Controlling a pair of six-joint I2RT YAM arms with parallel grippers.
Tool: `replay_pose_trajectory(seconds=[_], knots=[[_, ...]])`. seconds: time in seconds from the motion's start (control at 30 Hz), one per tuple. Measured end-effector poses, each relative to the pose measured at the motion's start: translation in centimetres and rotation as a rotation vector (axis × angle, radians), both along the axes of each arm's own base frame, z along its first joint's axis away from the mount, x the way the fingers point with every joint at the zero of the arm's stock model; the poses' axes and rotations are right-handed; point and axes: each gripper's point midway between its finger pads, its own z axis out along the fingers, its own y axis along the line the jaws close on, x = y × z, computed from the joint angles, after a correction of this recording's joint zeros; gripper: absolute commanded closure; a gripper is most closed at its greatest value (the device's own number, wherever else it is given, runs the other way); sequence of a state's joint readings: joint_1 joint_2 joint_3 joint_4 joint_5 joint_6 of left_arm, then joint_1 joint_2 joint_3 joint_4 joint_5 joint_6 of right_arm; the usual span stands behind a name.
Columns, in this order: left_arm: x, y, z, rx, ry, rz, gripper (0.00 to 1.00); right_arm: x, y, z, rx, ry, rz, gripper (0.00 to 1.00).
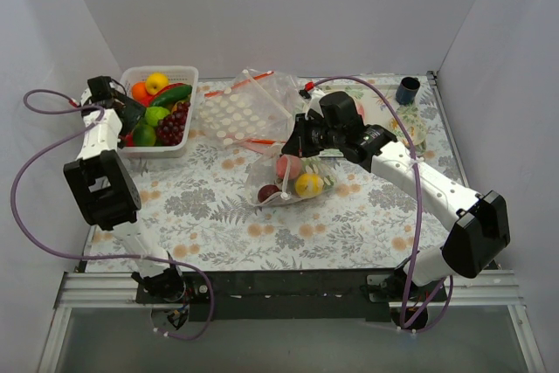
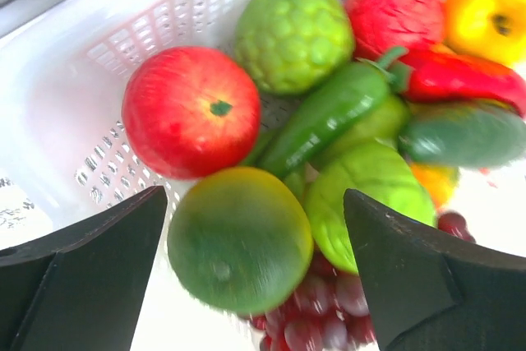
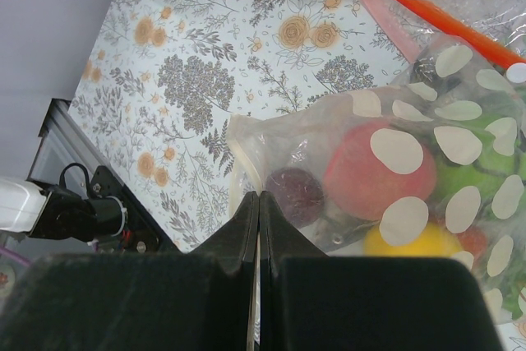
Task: Place the food in the zip-top bag and seal the zipper
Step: Pick up the fake fruit from the bin.
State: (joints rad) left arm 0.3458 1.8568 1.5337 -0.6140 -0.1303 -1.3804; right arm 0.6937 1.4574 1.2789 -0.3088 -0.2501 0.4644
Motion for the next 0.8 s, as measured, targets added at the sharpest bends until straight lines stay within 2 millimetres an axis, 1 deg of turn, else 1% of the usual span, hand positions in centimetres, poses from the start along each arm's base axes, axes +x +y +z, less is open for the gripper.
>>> replay_pose_trajectory(seconds=[0.1,0.2,0.37,0.67,0.8], knots=[[-0.1,-0.4,1.4,0.014,-0.029,-0.041,0.13,0.0,0.0,0.0,0.000,0.000,0.000,0.99],[-0.9,-1.0,1.8,0.021,-0.040,-0.084,0.15,0.0,0.0,0.0,0.000,0.000,0.000,0.99],[-2.5,-2.2,1.1,0.048,-0.009,-0.159,0.14,-0.1,0.2,-0.1,0.003,0.009,0.013,0.99],[-2.7,-3.0,0.6,0.174,0.064,-0.240,0.15,-0.2,0.8,0.1,0.007,0.023,0.035,0.99],[-2.1,-3.0,0.2,0.243,0.116,-0.243,0.15,-0.5,0.8,0.0,0.001,0.031,0.040,0.99]])
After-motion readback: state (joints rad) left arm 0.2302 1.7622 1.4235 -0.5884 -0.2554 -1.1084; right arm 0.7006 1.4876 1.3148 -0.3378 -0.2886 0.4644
